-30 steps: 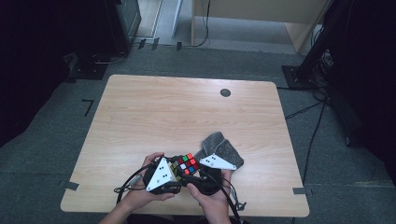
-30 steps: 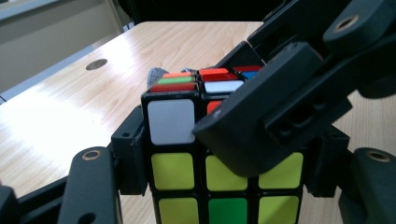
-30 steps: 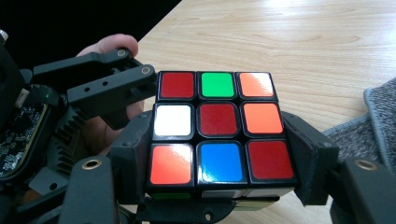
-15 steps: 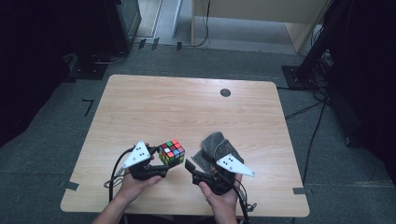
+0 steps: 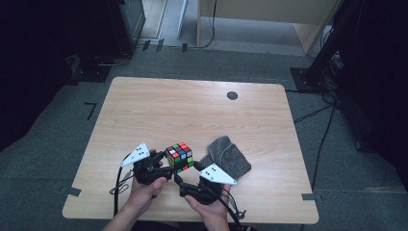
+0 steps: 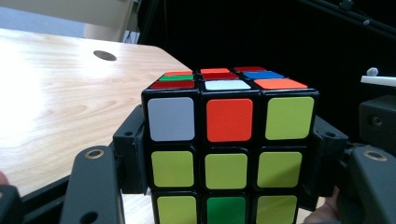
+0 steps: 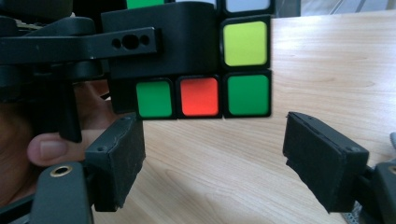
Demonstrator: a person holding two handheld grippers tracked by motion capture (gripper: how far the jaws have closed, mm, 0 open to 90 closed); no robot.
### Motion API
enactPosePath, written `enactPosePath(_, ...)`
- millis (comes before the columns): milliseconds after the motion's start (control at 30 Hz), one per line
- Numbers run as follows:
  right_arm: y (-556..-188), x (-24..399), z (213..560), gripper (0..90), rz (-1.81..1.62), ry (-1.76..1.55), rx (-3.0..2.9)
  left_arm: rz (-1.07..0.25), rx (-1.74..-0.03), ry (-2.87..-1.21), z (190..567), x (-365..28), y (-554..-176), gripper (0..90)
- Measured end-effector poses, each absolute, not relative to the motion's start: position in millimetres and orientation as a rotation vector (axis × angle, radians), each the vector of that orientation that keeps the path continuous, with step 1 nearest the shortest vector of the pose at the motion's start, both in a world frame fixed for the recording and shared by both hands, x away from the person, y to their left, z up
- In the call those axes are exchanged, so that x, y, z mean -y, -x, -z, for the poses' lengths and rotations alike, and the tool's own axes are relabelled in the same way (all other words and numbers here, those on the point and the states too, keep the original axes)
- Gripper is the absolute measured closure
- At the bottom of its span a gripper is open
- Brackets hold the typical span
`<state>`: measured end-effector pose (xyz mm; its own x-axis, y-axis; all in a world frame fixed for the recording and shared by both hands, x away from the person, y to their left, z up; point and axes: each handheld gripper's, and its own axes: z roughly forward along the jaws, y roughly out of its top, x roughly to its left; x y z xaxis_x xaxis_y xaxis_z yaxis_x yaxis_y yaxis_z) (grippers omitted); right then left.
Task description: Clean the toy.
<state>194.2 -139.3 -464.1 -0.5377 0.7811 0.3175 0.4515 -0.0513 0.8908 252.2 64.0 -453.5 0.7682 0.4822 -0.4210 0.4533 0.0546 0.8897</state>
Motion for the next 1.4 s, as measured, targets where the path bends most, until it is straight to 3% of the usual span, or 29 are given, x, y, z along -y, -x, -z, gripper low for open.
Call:
enactPosePath(200, -192, 141, 461, 23.6, -1.601, -1.303, -1.878, 0.018, -0.753, -1.563, 455, -52, -245, 33.6)
enactPosePath(333, -187, 141, 459, 32.9, -1.579, -1.227, -1.860, 0.022, -0.757, -1.552, 454, -53, -246, 33.6)
enactPosePath(500, -188, 144, 459, 33.7, -1.568, -1.210, -1.896, 0.069, -0.755, -1.549, 454, -55, -249, 31.7)
enactPosePath(733, -191, 155, 463, 33.9, -1.516, -1.232, -1.959, 0.025, -0.728, -1.498, 444, -69, -252, 28.7)
enactPosePath(1033, -207, 186, 459, 33.9, -1.471, -1.306, -2.040, -0.239, -0.544, -1.697, 446, -85, -251, 28.4)
enactPosePath(1200, -213, 201, 449, 33.9, -1.527, -1.348, -2.073, -0.384, -0.403, -1.886, 458, -70, -243, 22.8)
enactPosePath(1400, -212, 197, 440, 33.8, -1.602, -1.359, -2.151, -0.493, -0.334, -1.949, 465, -55, -234, 20.0)
